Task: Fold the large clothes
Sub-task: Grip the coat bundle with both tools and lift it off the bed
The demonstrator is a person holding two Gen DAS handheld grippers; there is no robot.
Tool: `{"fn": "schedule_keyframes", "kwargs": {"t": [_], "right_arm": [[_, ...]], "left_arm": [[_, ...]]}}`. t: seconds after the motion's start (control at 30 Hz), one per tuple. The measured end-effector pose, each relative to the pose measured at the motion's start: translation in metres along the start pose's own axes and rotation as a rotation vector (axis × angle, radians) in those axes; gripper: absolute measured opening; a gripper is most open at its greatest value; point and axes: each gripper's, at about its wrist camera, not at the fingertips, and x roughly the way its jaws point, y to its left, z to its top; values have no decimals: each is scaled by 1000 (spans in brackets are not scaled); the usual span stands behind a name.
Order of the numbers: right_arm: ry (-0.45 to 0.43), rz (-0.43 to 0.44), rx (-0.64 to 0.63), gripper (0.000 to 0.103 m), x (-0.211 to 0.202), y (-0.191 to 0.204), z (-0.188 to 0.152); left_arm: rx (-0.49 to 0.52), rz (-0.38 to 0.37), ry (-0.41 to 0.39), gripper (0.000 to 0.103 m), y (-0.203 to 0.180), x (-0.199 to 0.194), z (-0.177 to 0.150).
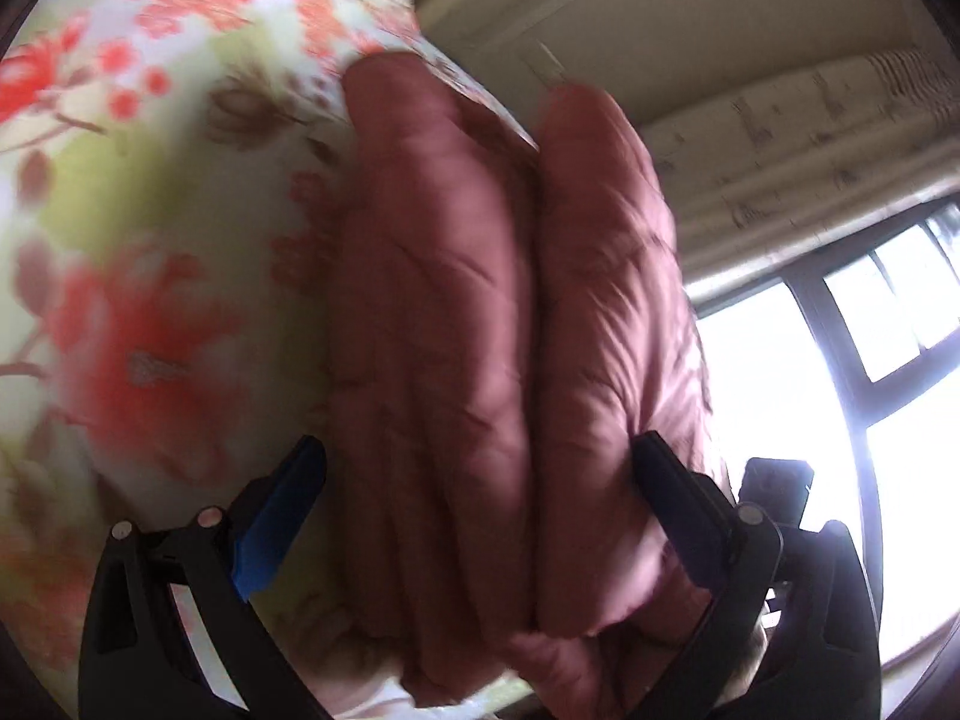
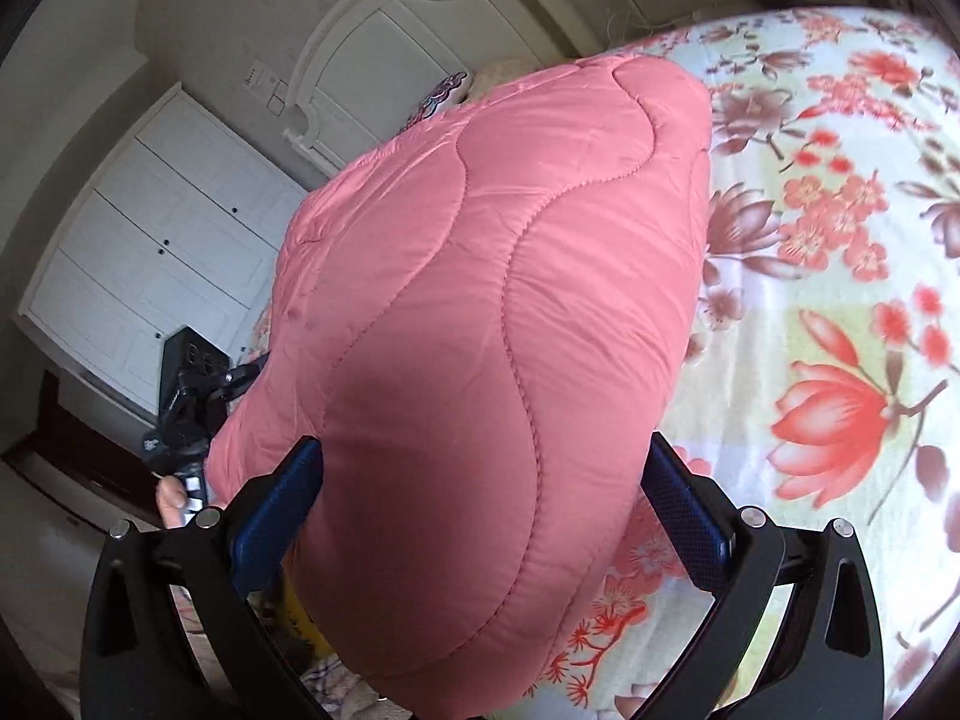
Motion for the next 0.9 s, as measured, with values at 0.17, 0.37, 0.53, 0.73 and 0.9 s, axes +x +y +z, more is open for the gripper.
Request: {"fn": "schedule_keyframes", "kwargs": {"t": [0.17, 0.37, 0.53, 0.73, 0.9], "right_arm": [[2, 83, 39, 99, 6, -16, 0], [-125, 36, -68, 73, -14, -7, 0], [-287, -109, -186, 68, -49, 2, 23], [-383, -228, -190, 68, -81, -27, 88], [-215, -374, -15, 79, -39, -96, 104]], "left_arm": [[22, -44, 29, 73, -5, 16, -1], [157, -46, -32, 44, -48, 24, 11], [249, -59, -51, 44, -104, 57, 44], [182, 9, -15, 49, -109, 147, 95], [116, 66, -8, 67, -81, 178, 84]]}}
